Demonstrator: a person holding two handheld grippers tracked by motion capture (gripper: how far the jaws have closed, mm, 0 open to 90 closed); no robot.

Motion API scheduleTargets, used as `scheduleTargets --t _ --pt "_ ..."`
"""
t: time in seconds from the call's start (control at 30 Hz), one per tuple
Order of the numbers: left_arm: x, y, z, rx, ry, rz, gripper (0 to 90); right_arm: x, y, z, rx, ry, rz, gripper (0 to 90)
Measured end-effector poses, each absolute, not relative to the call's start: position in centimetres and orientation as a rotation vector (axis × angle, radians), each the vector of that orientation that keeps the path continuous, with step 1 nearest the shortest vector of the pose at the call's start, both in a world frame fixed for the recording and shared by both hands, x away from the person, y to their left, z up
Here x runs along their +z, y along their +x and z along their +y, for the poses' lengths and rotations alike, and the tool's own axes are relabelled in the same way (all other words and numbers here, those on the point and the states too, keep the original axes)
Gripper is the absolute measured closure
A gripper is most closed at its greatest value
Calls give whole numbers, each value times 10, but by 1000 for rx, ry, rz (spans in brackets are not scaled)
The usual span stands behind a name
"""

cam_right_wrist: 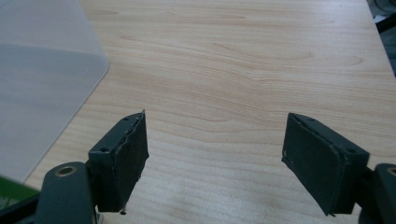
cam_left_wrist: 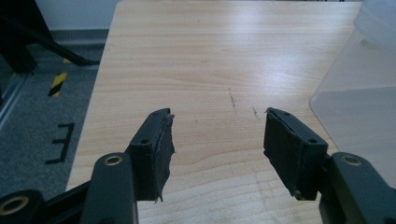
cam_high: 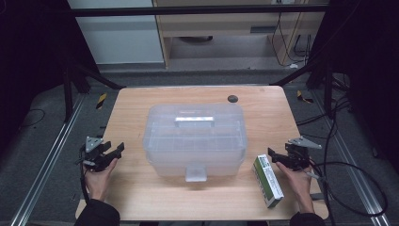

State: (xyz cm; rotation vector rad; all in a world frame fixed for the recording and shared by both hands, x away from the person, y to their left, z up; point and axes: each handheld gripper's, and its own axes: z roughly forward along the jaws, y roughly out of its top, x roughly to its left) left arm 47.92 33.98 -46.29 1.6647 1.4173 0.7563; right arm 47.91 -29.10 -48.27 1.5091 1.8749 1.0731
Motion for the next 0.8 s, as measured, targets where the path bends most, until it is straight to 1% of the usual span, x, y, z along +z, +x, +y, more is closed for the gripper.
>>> scheduleTargets --t 0.07,0.2,0.4,0.43,0.5,0.53,0.8 --pt "-455 476 339 774 1676 1382 447 -481 478 -290 1032 1478 1887 219" --pt "-447 473 338 798 1658 1341 444 -478 472 -292 1037 1451 1865 220" --pt "-429 470 334 779 1647 1273 414 -477 472 -291 1033 1421 1864 208" --pt "-424 470 332 783 1658 1251 392 -476 472 -291 1044 1406 1864 211" --pt "-421 471 330 779 1678 1231 386 -476 472 -291 1044 1401 1868 210" --pt "-418 471 329 778 1687 1227 359 -476 473 -291 1052 1400 1870 209" --pt "-400 471 325 770 1697 1195 322 -472 470 -290 1047 1375 1871 200"
